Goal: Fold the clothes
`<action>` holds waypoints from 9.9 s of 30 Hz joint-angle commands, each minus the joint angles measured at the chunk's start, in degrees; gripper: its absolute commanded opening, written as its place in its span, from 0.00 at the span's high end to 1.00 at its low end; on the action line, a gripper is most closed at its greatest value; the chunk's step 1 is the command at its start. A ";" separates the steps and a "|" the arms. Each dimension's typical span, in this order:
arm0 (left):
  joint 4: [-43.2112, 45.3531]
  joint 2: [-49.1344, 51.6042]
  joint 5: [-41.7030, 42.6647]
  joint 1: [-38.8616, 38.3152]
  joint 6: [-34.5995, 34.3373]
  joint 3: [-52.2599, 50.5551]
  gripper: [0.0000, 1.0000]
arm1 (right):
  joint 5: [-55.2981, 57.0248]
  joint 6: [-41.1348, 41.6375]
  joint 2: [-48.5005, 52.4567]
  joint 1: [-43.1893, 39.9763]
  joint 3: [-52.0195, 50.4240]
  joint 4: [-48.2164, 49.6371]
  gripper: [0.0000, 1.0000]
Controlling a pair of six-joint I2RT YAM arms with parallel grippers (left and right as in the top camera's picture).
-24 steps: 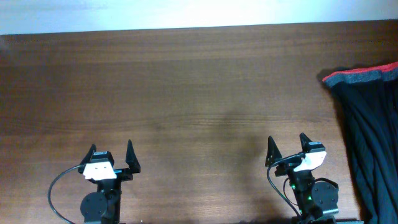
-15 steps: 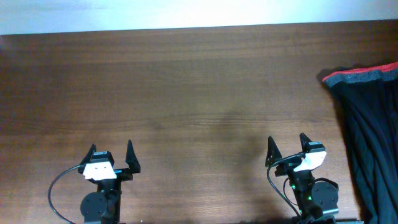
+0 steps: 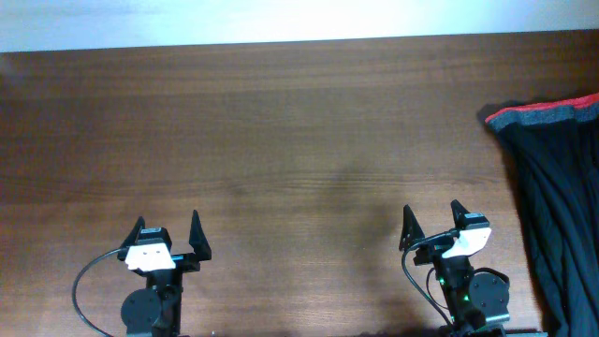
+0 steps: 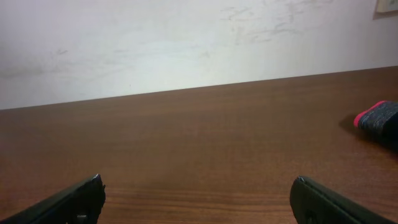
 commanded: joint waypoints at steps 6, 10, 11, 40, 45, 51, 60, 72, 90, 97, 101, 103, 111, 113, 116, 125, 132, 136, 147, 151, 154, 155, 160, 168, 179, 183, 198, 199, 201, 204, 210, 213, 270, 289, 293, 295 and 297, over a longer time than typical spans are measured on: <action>0.11 -0.50 -0.39 -0.15 0.70 -0.39 0.01 | 0.52 -0.35 -0.48 0.37 -0.26 -0.35 0.01; 0.11 -0.50 -0.39 -0.15 0.70 -0.39 0.01 | 0.52 -0.35 -0.48 0.37 -0.26 -0.37 0.01; 0.11 -0.50 -0.39 -0.15 0.70 -0.39 0.01 | 0.52 -0.33 -0.48 0.37 -0.26 -0.37 0.01; 0.11 -0.50 -0.39 -0.15 0.70 -0.39 0.01 | 0.52 -0.35 -0.48 0.37 -0.26 -0.37 0.01; 0.11 -0.37 -0.39 -0.15 0.70 -0.39 0.01 | 0.52 -0.35 -0.48 0.37 -0.26 -0.37 0.01; 0.09 -0.28 -0.39 -0.15 0.70 -0.39 0.01 | 0.52 -0.35 -0.48 0.37 -0.26 -0.37 0.01; 0.11 -0.28 -0.39 -0.15 0.70 -0.39 0.01 | 0.52 -0.35 -0.48 0.37 -0.26 -0.37 0.01; 0.11 -0.28 -0.39 -0.15 0.70 -0.39 0.01 | 0.52 -0.35 -0.48 0.37 -0.26 -0.35 0.01; 0.11 -0.28 -0.39 -0.15 0.70 -0.39 0.01 | 0.87 -0.33 -0.48 0.37 -0.26 -0.39 0.01; 0.11 -0.28 -0.39 -0.15 0.70 -0.39 0.01 | -1.62 1.42 -0.48 0.42 0.37 1.99 0.01; 0.11 -0.28 -0.39 -0.15 0.70 -0.39 0.01 | -1.88 1.42 -0.42 0.42 5.44 -3.30 0.01; 0.11 -0.28 -0.39 -0.15 0.70 -0.39 0.01 | -1.88 1.42 0.02 0.42 9.86 -7.48 0.01; 0.11 -0.28 -0.39 -0.15 0.70 -0.39 0.01 | -1.01 1.40 12.31 0.42 33.81 -20.35 0.01; 0.11 -0.28 -0.39 -0.15 0.70 -0.39 0.01 | -1.01 1.38 18.05 0.42 41.13 -23.78 0.01; 0.11 -0.28 -0.39 -0.15 0.70 -0.39 0.01 | -0.98 1.33 27.15 0.39 52.02 -29.73 0.01; 0.11 -0.28 -0.39 -0.15 0.70 -0.39 0.01 | 9.68 -6.86 58.38 0.20 88.17 -52.72 0.01; 0.11 -0.28 -0.39 -0.15 0.70 -0.39 0.01 | 12.31 -6.88 83.32 -8.31 116.96 -69.75 0.01; 0.11 -0.28 -0.39 -0.15 0.70 -0.39 0.01 | 12.26 -6.88 94.62 -13.75 122.66 -70.12 0.01; 0.11 -0.28 -0.39 -0.15 0.70 -0.39 0.01 | 10.05 -13.62 117.28 -19.45 122.81 -63.30 0.00; 0.11 -0.28 -0.39 -0.15 0.70 -0.39 0.01 | 9.51 -21.99 123.95 -19.50 122.81 -61.72 0.12; 0.11 -0.28 -0.39 -0.15 0.70 -0.39 0.01 | 10.54 -24.92 127.86 -19.50 122.81 -58.60 0.13; 0.11 -0.28 -0.39 -0.15 0.70 -0.39 0.01 | 11.85 -24.92 128.76 -19.50 122.81 -57.55 0.13; 0.11 -0.28 -0.39 -0.15 0.70 -0.39 0.01 | 16.09 -29.22 131.49 -19.50 122.79 -55.30 0.20; 0.11 -0.28 -0.39 -0.15 0.70 -0.39 0.01 | 27.08 -27.85 131.75 -19.85 122.31 -60.15 0.30; 0.11 -0.28 -0.39 -0.15 0.70 -0.39 0.01 | 22.25 -24.11 131.75 -22.21 116.32 -56.28 0.29; 0.11 -0.28 -0.39 -0.15 0.70 -0.39 0.01 | 20.68 -23.87 131.75 -22.12 113.66 -52.98 0.29; 0.11 -0.28 -0.39 -0.15 0.70 -0.39 0.01 | 20.13 -23.10 131.75 -22.21 104.32 -43.65 0.33; 0.11 -0.28 -0.39 -0.15 0.70 -0.39 0.01 | 20.72 -23.10 131.75 -22.21 104.32 -43.50 0.34; 0.11 -0.28 -0.39 -0.15 0.70 -0.39 0.01 | 22.12 -23.12 131.75 -22.21 104.32 -43.45 0.43; 0.11 -0.28 -0.39 -0.15 0.70 -0.39 0.01 | 22.77 -23.10 131.75 -22.23 104.32 -43.45 0.62; 0.11 -0.28 -0.39 -0.15 0.70 -0.39 0.01 | 22.75 -23.10 131.62 -22.12 104.67 -43.39 0.96; 0.11 -0.28 -0.39 -0.15 0.70 -0.39 0.01 | 22.58 -22.97 130.94 -22.01 106.22 -44.26 0.96; 0.11 -0.28 -0.39 -0.15 0.70 -0.39 0.01 | -12.57 5.46 135.60 37.99 133.87 -43.67 0.95; 0.11 -0.28 -0.39 -0.15 0.70 -0.39 0.01 | -8.52 2.43 130.42 30.73 142.59 -54.62 0.01; 0.11 -0.28 -0.39 -0.15 0.70 -0.39 0.01 | -8.52 2.43 127.99 24.55 144.19 -65.37 0.01; 0.11 -0.28 -0.39 -0.15 0.70 -0.39 0.01 | -8.55 2.43 127.12 21.07 144.19 -70.14 0.01; 0.11 -0.28 -0.39 -0.15 0.70 -0.39 0.01 | -8.57 2.43 126.79 17.81 144.19 -73.99 0.01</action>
